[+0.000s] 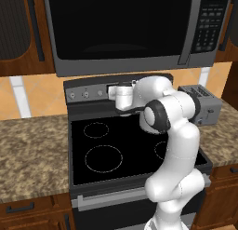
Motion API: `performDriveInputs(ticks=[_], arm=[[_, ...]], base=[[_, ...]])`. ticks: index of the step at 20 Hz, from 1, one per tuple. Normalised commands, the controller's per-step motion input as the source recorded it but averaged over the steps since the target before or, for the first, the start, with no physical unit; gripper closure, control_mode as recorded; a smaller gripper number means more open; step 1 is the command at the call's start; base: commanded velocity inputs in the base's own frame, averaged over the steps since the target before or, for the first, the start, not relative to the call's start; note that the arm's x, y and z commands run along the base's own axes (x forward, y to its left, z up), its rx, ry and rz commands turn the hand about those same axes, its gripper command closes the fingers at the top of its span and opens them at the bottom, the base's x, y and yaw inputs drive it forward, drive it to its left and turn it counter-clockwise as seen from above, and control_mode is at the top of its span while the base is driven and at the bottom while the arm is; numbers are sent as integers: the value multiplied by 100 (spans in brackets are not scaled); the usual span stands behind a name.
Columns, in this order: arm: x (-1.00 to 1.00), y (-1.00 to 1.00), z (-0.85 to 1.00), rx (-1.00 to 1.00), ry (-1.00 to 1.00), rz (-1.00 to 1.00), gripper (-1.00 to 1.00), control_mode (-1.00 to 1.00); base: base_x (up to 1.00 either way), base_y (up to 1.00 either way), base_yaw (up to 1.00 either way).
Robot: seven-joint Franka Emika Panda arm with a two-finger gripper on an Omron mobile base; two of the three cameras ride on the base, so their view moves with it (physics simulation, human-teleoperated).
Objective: Put the lime and garlic in the pot. Retrieve the spatula and lightly stir the vegetables in the pot.
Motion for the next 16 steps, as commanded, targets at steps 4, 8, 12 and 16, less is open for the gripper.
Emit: performDriveInputs(ticks=[4, 8, 12, 16], arm=[[23, 0, -78, 2, -5, -9, 100, -100], [31, 0, -78, 0, -8, -6, 100, -100], [6, -5, -8, 0, 0, -7, 100, -100], [0, -22, 43, 0, 7, -11, 100, -100]], base=[[0, 0, 0], [0, 0, 0], [0, 0, 0], [0, 0, 0]])
